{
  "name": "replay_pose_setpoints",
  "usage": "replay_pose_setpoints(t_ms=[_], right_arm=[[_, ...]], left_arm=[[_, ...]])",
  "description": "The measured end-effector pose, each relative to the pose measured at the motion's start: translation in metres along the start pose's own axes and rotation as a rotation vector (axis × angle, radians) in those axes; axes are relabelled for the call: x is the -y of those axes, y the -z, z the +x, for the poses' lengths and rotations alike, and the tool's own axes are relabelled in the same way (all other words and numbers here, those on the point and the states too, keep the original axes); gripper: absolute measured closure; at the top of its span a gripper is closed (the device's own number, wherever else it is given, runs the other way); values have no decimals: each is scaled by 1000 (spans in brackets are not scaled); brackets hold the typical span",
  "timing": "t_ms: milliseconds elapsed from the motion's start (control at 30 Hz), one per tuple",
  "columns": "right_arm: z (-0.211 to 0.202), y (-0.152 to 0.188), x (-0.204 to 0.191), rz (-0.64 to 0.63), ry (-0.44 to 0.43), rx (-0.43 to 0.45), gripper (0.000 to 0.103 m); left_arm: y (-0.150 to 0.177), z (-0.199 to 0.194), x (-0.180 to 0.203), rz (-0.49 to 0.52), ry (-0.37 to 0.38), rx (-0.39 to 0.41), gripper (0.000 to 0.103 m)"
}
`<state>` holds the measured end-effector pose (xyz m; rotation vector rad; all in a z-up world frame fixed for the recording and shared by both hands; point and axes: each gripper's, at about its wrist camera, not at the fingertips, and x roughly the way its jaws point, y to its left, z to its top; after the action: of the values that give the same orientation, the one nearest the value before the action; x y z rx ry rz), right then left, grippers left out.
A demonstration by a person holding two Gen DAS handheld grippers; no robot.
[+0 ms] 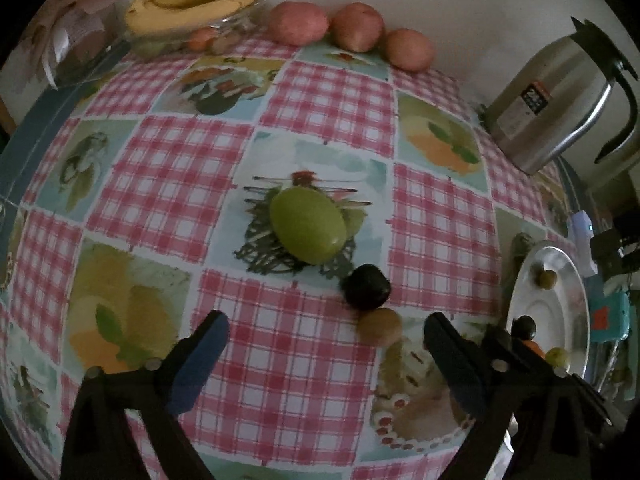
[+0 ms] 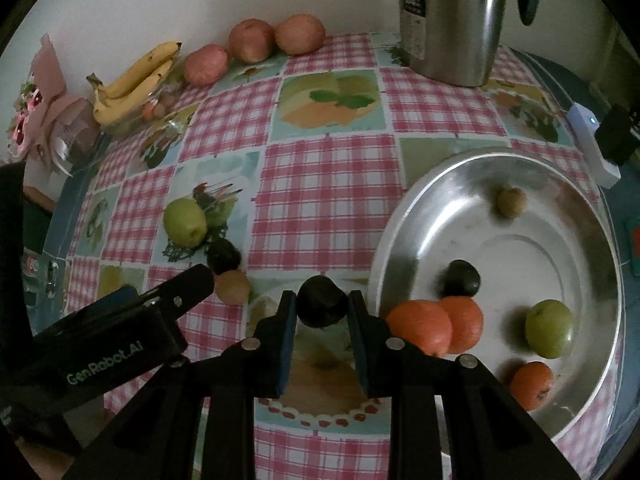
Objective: Organize fruits
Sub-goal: 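Grasp the brown kiwi with the left tool while the right tool holds the plum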
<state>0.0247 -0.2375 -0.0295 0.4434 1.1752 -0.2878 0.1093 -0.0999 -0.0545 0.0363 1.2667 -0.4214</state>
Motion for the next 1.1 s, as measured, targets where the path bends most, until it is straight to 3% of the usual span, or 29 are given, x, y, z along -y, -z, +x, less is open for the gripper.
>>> replay_pose_setpoints(t_ms=[200,267,433,700,1100], right_arm=[[-7,0,11,34,-14,15,76],[-11,0,13,41,-18,23,76],[-15,0,18,55,-31,25,76],[-18,0,20,61,-36,32,76],[-19,0,21,70,-42,33,76]], left_arm=[[1,11,9,-9,39,-24,27],[2,14,11,-27,55,-32,27],[4,21,15,-39,80,-52,51],[5,22,16,-53,118,-67,74],[1,5,15,-69,133,-48,74]])
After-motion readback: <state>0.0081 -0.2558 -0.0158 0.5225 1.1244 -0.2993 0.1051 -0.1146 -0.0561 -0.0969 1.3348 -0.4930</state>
